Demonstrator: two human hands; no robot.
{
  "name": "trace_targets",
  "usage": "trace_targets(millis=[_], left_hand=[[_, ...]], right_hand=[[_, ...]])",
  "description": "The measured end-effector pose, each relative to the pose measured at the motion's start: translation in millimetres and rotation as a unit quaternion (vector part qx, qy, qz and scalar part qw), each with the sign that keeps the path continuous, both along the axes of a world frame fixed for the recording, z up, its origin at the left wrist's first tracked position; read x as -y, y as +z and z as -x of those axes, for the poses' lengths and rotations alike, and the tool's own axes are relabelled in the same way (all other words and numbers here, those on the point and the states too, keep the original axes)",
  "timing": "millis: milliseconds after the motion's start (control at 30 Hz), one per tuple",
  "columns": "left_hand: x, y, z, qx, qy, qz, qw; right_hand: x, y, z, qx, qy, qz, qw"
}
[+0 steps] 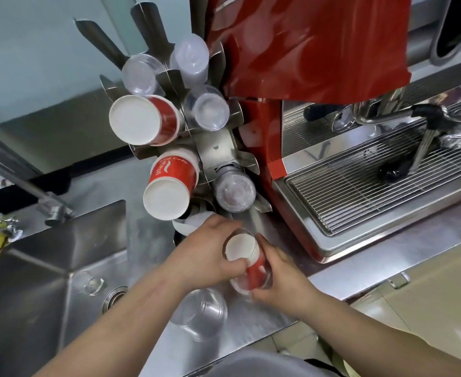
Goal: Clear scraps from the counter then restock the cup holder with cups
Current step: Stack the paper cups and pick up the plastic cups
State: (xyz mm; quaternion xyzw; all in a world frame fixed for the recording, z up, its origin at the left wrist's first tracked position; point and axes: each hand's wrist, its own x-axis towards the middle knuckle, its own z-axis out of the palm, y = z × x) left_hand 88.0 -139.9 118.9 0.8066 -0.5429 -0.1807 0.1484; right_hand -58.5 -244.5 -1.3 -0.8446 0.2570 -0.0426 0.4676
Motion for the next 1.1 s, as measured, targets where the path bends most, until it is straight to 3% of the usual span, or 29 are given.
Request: trace_targets(millis=[367, 667, 1100], left_hand=[[-11, 24, 8, -0.009, -0.002, 0.068, 0.998], [-32, 49, 39, -0.011, -0.026, 0.242, 0.970], [-91, 70, 38, -0.005, -0.026, 0.310, 0.950]], right_hand=[[0, 28, 5, 0.107, -0.034, -0.004, 0.994], [-10, 63, 19, 0.215, -0.051, 0.053, 0.974], [-44, 86, 13, 0.233, 0.008, 0.125, 0.964]])
